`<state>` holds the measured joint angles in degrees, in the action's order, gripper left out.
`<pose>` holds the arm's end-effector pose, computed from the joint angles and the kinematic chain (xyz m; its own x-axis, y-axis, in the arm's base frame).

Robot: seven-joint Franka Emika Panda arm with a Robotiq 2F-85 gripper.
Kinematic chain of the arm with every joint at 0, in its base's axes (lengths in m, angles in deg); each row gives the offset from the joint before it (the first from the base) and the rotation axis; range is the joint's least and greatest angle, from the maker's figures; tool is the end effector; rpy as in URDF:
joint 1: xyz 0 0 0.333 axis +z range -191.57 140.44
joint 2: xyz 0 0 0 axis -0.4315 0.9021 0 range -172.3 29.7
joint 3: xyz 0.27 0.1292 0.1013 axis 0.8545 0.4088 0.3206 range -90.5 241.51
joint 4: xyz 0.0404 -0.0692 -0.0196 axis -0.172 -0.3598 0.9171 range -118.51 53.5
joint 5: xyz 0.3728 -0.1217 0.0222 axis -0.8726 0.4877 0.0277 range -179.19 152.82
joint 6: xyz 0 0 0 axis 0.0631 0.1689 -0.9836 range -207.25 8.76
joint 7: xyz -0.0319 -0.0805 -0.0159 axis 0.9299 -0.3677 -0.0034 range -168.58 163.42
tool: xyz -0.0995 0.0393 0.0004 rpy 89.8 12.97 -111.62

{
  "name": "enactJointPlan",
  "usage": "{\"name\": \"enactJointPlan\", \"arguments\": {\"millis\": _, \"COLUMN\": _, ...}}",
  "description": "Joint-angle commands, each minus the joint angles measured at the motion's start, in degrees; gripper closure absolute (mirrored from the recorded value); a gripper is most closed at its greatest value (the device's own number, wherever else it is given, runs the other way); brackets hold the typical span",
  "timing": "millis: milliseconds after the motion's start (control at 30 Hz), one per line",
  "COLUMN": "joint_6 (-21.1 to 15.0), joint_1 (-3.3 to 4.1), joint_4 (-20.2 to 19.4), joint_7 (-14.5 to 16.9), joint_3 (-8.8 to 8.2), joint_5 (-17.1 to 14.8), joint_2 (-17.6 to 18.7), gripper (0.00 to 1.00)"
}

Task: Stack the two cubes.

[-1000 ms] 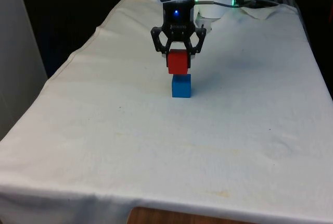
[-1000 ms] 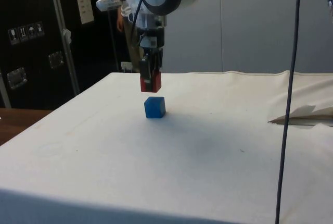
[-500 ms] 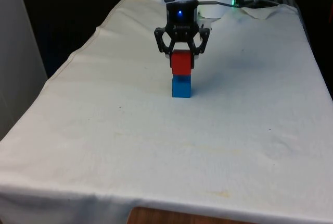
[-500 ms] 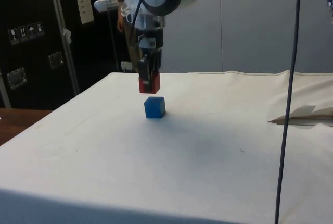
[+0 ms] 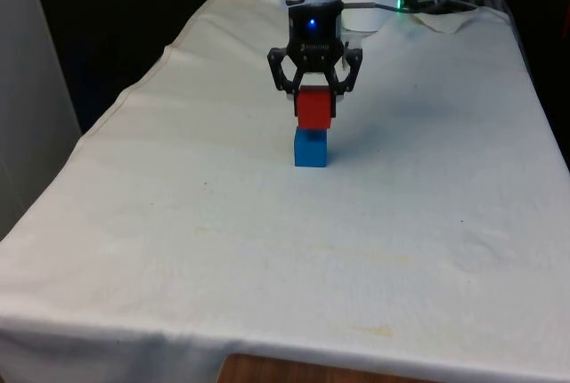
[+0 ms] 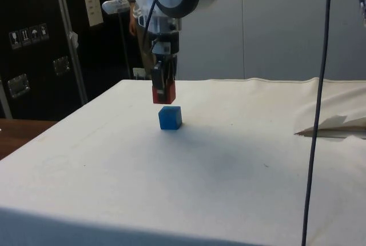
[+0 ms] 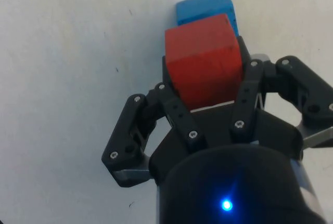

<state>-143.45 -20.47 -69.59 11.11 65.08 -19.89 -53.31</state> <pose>0.5601 -0.0552 0.2463 0.9918 0.0590 0.1132 0.0576 -0.9982 0.0154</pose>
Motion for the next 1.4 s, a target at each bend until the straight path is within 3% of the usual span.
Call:
{"name": "enactJointPlan", "arguments": {"millis": 0, "joint_6": 0.0, "joint_1": 0.00, "joint_4": -0.1, "joint_7": -0.1, "joint_3": 0.00, "joint_5": 0.0, "joint_2": 0.1, "gripper": 1.00}}
{"name": "enactJointPlan", "arguments": {"millis": 533, "joint_6": -0.1, "joint_1": -0.34, "joint_4": -0.2, "joint_7": 0.6, "joint_3": 0.57, "joint_5": -1.0, "joint_2": 0.9, "gripper": 1.00}}
{"name": "enactJointPlan", "arguments": {"millis": 567, "joint_6": 0.0, "joint_1": 0.00, "joint_4": -0.5, "joint_7": 0.0, "joint_3": 0.00, "joint_5": 0.0, "joint_2": 0.6, "gripper": 1.00}}
{"name": "enactJointPlan", "arguments": {"millis": 600, "joint_6": -0.1, "joint_1": -0.40, "joint_4": -0.2, "joint_7": 0.7, "joint_3": 0.57, "joint_5": -1.1, "joint_2": 1.0, "gripper": 1.00}}
{"name": "enactJointPlan", "arguments": {"millis": 800, "joint_6": -0.2, "joint_1": -0.80, "joint_4": 0.7, "joint_7": 1.4, "joint_3": 1.15, "joint_5": -2.6, "joint_2": 2.5, "gripper": 1.00}}
{"name": "enactJointPlan", "arguments": {"millis": 833, "joint_6": -0.2, "joint_1": -0.80, "joint_4": 0.9, "joint_7": 1.7, "joint_3": 1.20, "joint_5": -2.9, "joint_2": 2.8, "gripper": 1.00}}
{"name": "enactJointPlan", "arguments": {"millis": 867, "joint_6": -0.1, "joint_1": -0.06, "joint_4": 0.6, "joint_7": 0.5, "joint_3": 0.11, "joint_5": -1.3, "joint_2": 2.5, "gripper": 1.00}}
{"name": "enactJointPlan", "arguments": {"millis": 900, "joint_6": -0.2, "joint_1": -0.86, "joint_4": 1.1, "joint_7": 1.9, "joint_3": 1.20, "joint_5": -3.3, "joint_2": 3.1, "gripper": 1.00}}
{"name": "enactJointPlan", "arguments": {"millis": 933, "joint_6": -0.2, "joint_1": -0.92, "joint_4": 1.3, "joint_7": 2.1, "joint_3": 1.26, "joint_5": -3.7, "joint_2": 3.4, "gripper": 1.00}}
{"name": "enactJointPlan", "arguments": {"millis": 1167, "joint_6": -0.2, "joint_1": -0.80, "joint_4": 1.8, "joint_7": 3.2, "joint_3": 0.97, "joint_5": -5.3, "joint_2": 4.4, "gripper": 1.00}}
{"name": "enactJointPlan", "arguments": {"millis": 1200, "joint_6": 0.1, "joint_1": -0.17, "joint_4": 1.8, "joint_7": 2.2, "joint_3": 0.11, "joint_5": -4.0, "joint_2": 4.0, "gripper": 1.00}}
{"name": "enactJointPlan", "arguments": {"millis": 1233, "joint_6": -0.2, "joint_1": -0.80, "joint_4": 1.8, "joint_7": 3.2, "joint_3": 0.92, "joint_5": -5.3, "joint_2": 4.4, "gripper": 1.00}}
{"name": "enactJointPlan", "arguments": {"millis": 1300, "joint_6": -0.1, "joint_1": -0.80, "joint_4": 1.8, "joint_7": 3.2, "joint_3": 0.86, "joint_5": -5.2, "joint_2": 4.4, "gripper": 0.94}}
{"name": "enactJointPlan", "arguments": {"millis": 1367, "joint_6": 0.0, "joint_1": -0.80, "joint_4": 1.9, "joint_7": 3.2, "joint_3": 0.80, "joint_5": -5.2, "joint_2": 4.5, "gripper": 0.77}}
